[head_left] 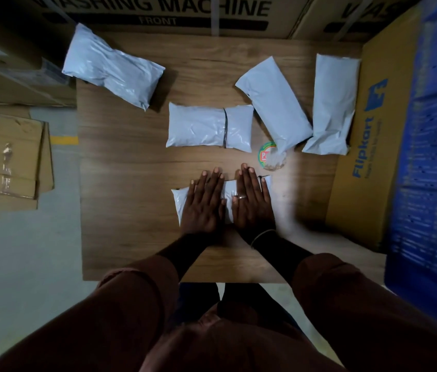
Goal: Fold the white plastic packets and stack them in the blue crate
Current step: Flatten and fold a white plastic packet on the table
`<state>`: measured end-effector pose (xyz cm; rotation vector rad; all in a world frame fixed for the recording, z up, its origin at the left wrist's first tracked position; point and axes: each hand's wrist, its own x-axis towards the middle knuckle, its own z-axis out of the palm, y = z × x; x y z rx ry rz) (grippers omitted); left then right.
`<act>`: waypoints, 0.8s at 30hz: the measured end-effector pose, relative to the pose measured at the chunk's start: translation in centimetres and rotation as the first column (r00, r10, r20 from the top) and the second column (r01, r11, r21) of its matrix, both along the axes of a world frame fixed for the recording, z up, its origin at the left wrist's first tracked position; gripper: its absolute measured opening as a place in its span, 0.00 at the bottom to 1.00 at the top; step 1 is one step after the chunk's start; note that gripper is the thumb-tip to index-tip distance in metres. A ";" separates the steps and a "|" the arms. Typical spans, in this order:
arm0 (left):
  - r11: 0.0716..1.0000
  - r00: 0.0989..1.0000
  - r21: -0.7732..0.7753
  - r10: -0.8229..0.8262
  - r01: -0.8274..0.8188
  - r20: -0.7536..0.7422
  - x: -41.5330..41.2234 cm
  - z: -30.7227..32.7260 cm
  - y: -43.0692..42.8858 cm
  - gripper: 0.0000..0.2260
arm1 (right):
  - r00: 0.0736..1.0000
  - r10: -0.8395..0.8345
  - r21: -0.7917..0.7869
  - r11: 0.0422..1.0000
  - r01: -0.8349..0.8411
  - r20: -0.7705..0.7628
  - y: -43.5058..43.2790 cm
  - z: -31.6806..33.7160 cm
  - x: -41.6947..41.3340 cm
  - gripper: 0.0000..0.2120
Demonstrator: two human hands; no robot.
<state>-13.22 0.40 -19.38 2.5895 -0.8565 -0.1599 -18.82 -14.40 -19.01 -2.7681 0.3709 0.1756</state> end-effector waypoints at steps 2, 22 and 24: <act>1.000 1.000 -0.006 -0.011 0.011 -0.012 0.0 -0.1 0.1 0.23 | 1.000 0.007 0.028 1.000 -0.006 -0.005 -0.1 0.2 0.0 0.28; 0.982 0.973 0.123 0.160 -0.141 -0.165 -0.5 2.6 4.5 0.27 | 0.991 -0.133 0.002 0.991 0.133 -0.019 1.2 2.5 -1.3 0.29; 0.984 0.970 0.097 0.163 -0.147 -0.180 -0.7 1.8 4.6 0.28 | 0.986 -0.164 -0.020 0.986 0.164 -0.032 1.7 1.6 -1.7 0.29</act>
